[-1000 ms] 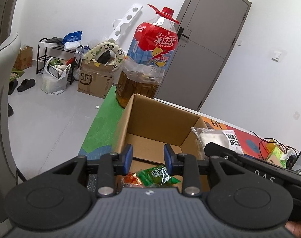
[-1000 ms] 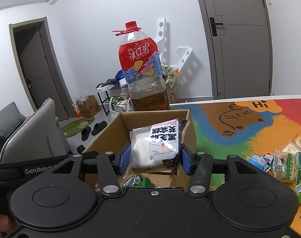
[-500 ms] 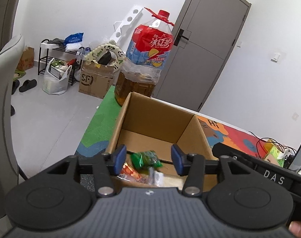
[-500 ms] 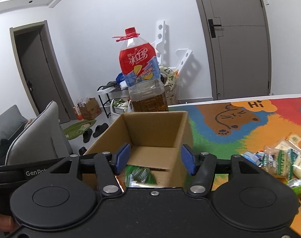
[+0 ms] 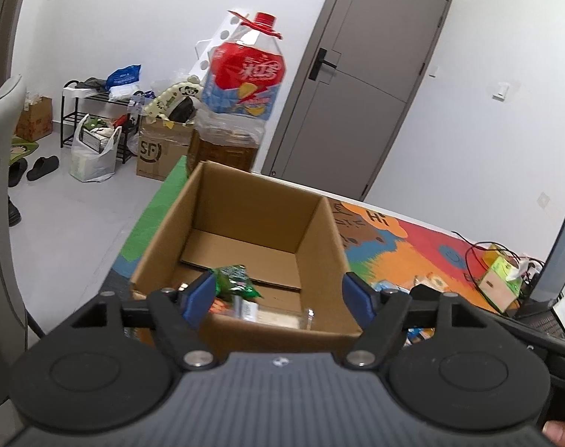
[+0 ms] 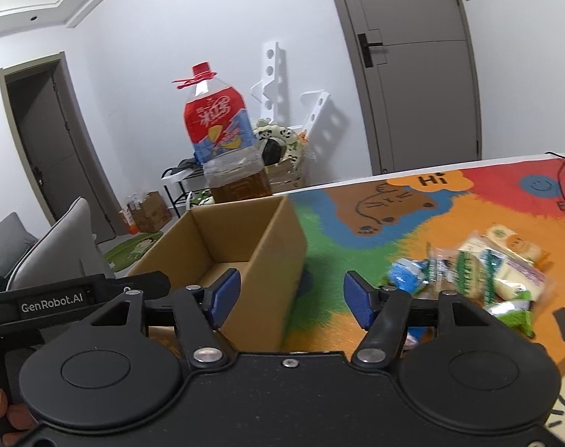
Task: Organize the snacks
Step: 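Return both tools to the pile and grasp a blue packet with the left tool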
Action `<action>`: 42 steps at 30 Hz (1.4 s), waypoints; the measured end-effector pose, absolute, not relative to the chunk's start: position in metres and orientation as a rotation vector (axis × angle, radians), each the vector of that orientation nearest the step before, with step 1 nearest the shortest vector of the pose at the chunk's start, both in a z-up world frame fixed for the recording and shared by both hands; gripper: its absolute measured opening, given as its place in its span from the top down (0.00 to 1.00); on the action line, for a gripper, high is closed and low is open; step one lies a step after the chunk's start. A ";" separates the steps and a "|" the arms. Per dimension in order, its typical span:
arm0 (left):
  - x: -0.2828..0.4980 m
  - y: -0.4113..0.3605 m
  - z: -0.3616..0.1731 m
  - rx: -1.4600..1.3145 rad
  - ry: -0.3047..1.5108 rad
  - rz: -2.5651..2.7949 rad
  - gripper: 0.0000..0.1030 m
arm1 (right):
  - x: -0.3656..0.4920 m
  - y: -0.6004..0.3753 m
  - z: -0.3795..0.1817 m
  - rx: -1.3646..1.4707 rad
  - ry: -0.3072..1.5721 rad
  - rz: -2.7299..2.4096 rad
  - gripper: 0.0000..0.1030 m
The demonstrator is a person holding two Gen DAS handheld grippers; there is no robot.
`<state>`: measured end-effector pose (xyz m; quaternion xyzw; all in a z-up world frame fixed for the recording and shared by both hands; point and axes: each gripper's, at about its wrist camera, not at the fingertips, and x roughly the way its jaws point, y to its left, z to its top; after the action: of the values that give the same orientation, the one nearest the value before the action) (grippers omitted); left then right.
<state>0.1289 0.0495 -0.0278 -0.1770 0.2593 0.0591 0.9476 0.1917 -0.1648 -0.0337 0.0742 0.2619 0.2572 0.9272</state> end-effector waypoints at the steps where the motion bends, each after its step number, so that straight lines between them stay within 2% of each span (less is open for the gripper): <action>1: 0.129 0.045 -0.027 -0.356 0.529 0.116 0.27 | 0.191 -0.169 -0.034 0.156 0.535 0.522 0.37; 9: 0.128 0.013 -0.027 -0.308 0.532 0.076 0.26 | 0.185 -0.202 -0.042 0.192 0.542 0.476 0.33; 26: 0.136 -0.046 -0.030 -0.239 0.543 0.001 0.25 | 0.181 -0.279 -0.059 0.248 0.553 0.356 0.33; 42: 0.177 -0.074 -0.063 -0.208 0.642 -0.027 0.25 | 0.207 -0.304 -0.088 0.288 0.608 0.316 0.32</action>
<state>0.1769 -0.0742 -0.0629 -0.1019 0.3151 -0.0132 0.9435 0.2068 -0.3037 -0.0877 0.1409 0.2972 0.1546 0.9316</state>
